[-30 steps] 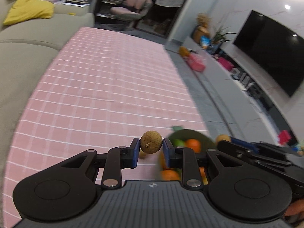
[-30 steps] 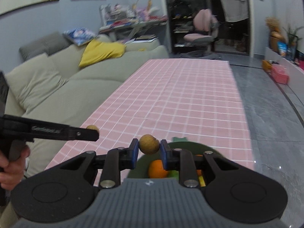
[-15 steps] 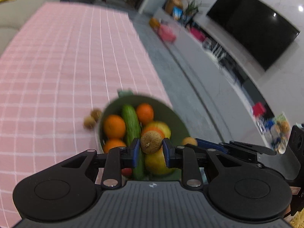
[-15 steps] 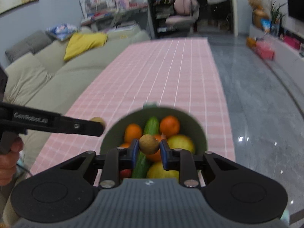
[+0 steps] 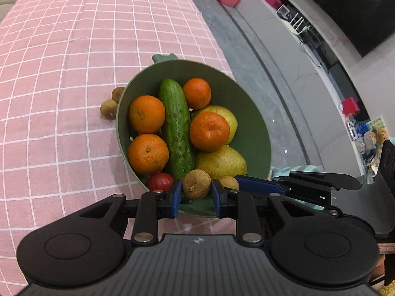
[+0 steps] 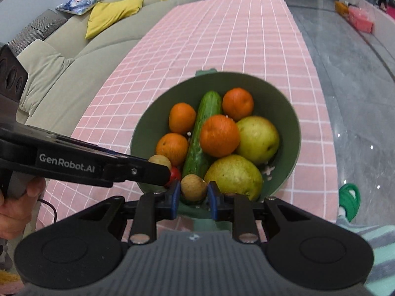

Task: Organize fruits
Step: 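Carry both kiwis over the colander and release them among the fruit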

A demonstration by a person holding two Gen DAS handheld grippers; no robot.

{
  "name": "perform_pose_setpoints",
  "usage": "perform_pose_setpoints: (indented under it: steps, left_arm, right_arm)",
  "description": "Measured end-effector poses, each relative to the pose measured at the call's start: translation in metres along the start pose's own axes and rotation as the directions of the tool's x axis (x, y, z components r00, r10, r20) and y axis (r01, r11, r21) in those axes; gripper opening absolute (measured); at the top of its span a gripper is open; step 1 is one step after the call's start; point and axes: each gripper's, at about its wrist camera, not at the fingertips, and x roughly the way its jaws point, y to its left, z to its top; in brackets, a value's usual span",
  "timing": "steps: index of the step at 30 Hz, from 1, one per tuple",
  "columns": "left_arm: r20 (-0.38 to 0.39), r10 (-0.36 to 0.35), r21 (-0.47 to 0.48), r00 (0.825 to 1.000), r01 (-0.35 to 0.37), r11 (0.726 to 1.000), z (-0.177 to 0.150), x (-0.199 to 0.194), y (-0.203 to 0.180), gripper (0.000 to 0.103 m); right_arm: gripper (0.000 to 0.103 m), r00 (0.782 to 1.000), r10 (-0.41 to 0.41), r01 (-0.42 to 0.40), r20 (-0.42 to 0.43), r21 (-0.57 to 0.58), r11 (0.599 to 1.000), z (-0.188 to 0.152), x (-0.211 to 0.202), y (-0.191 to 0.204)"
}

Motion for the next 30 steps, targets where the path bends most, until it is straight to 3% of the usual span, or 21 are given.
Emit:
perform_pose_setpoints:
  steps: [3,18,30]
  left_arm:
    - [-0.017,0.044,0.028,0.999,-0.044,0.999,0.002,0.005,-0.005,0.029]
    - [-0.071,0.129,0.09,0.989,-0.123,0.988,0.008,0.018,-0.016,0.029]
    - [-0.071,0.126,0.09,0.99,-0.119,0.989,0.01,0.021,-0.014,0.034]
  right_arm:
    - [0.02,1.0,0.01,-0.01,-0.023,-0.002,1.0,-0.002,0.005,0.001]
    - [0.021,0.998,-0.007,0.007,-0.055,-0.018,1.0,-0.002,0.017,0.002]
    - [0.021,0.998,-0.036,0.033,-0.06,-0.039,0.999,-0.001,0.017,0.008]
